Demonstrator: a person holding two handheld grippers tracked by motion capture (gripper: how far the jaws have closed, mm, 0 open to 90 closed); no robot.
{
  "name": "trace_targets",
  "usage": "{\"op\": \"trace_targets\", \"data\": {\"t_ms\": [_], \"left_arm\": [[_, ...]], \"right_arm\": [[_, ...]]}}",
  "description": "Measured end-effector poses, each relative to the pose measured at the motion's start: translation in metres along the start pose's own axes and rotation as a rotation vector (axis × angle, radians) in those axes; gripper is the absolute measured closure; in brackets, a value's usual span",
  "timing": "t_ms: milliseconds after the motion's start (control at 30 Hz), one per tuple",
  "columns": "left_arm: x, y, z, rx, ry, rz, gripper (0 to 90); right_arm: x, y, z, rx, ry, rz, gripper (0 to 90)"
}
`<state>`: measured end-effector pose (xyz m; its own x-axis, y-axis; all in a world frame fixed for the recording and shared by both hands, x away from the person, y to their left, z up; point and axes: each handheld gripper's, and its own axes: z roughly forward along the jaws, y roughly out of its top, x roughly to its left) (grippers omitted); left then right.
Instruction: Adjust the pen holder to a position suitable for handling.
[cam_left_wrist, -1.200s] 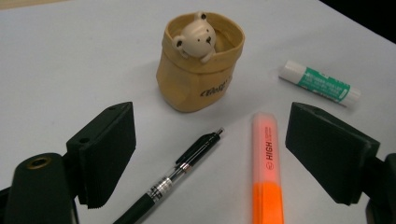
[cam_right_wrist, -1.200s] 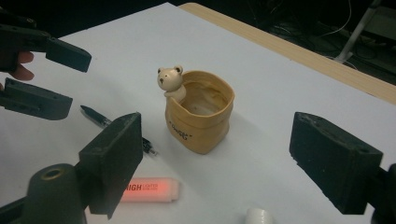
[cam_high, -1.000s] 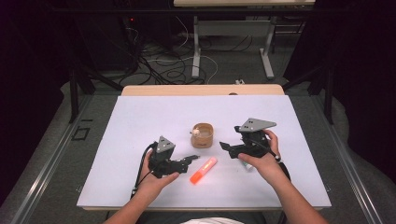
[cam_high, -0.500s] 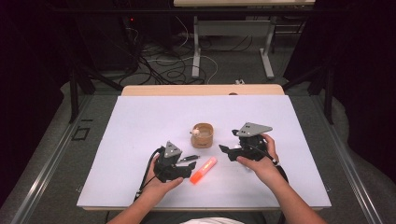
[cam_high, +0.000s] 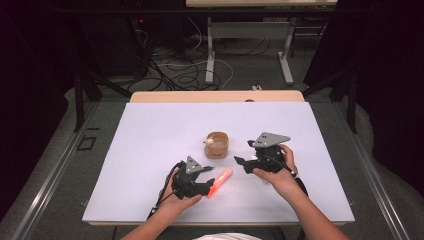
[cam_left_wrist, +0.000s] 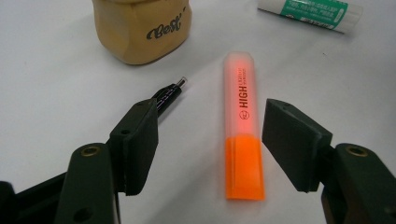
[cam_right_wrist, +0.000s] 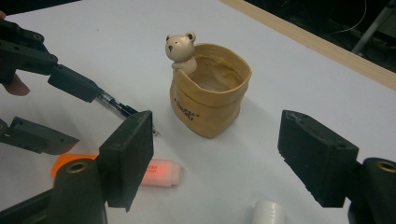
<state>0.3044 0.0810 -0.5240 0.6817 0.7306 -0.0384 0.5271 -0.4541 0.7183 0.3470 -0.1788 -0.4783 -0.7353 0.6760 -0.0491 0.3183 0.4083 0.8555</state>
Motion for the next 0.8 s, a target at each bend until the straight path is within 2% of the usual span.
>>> {"op": "trace_targets", "data": {"t_ms": [133, 300, 400, 800], "left_arm": [[-0.002, -0.001, 0.004, 0.019, -0.006, 0.002, 36.3], [-0.005, -0.004, 0.009, 0.045, -0.031, 0.016, 37.2], [-0.007, -0.005, 0.012, 0.055, -0.036, 0.030, 39.3], [-0.014, -0.009, 0.022, 0.096, -0.038, 0.037, 49.7]], "right_arm": [[-0.001, 0.000, 0.000, 0.021, 0.007, 0.003, 26.4], [0.000, -0.001, 0.002, 0.008, 0.008, 0.008, 26.4], [-0.001, -0.001, 0.002, 0.013, 0.009, -0.001, 26.5], [0.000, -0.003, 0.004, 0.022, 0.014, 0.010, 26.4]]}}
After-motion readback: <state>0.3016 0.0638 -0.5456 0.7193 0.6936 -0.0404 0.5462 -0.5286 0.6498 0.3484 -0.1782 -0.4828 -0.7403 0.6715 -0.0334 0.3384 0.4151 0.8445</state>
